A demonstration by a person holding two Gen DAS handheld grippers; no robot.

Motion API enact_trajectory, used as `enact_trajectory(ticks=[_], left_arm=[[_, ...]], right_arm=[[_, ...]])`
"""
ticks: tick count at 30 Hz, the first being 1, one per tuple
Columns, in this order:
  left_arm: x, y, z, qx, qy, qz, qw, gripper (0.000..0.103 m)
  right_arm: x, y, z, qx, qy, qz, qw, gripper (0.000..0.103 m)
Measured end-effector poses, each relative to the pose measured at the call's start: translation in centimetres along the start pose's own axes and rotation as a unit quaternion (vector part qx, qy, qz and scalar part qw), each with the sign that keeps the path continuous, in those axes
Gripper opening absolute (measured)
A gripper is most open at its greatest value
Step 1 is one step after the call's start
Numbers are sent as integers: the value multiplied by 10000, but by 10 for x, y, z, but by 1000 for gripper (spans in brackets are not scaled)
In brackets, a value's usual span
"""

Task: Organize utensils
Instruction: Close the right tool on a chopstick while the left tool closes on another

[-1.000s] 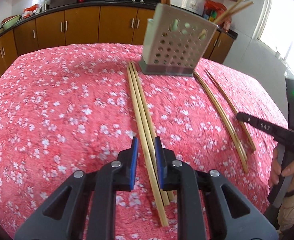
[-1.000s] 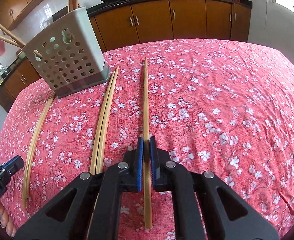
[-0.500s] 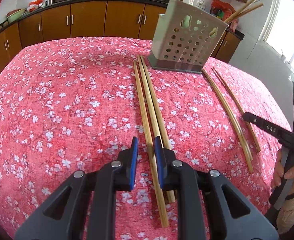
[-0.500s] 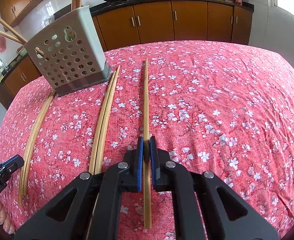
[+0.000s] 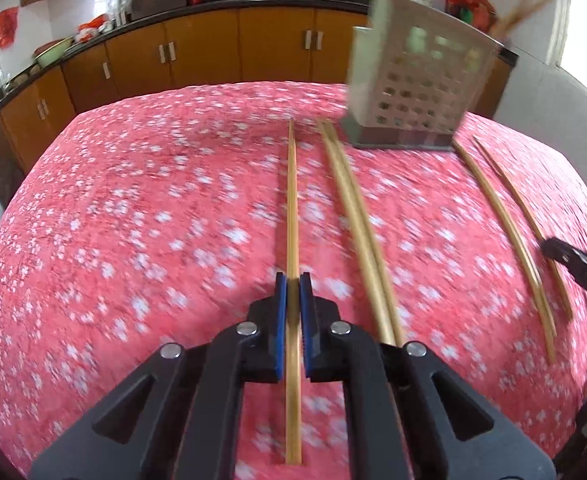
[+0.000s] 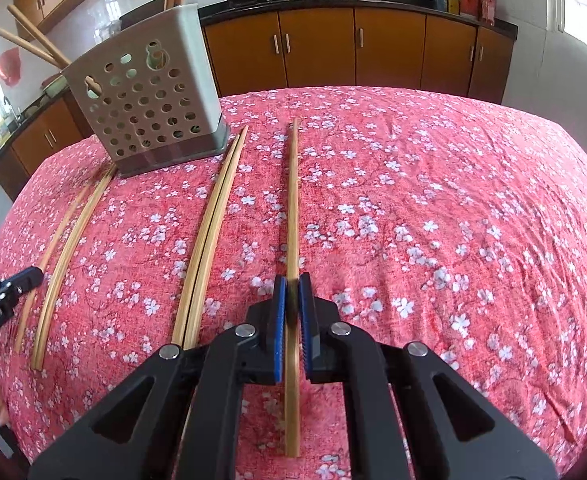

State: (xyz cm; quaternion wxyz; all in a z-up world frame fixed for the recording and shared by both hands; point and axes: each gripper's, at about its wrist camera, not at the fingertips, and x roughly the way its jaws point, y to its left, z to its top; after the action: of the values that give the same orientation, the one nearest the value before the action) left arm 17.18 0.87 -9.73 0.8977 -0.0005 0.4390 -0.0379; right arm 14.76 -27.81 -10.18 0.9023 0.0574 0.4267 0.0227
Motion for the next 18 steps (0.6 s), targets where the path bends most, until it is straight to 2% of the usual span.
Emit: enact_trajectory(ticks=[3,7,18], left_arm=[[9,18,13,-192,15,103,9998,8],[20,35,26,-423,3,54,9991,9],[21,44,29,-562,-100,-53,9984,10]], right_arm=[[6,-9,9,106,-34,-166,9998,8],[14,-19,20,160,-76,-356,9992,8],[19,-23,25,275,-83,-361,9989,8]])
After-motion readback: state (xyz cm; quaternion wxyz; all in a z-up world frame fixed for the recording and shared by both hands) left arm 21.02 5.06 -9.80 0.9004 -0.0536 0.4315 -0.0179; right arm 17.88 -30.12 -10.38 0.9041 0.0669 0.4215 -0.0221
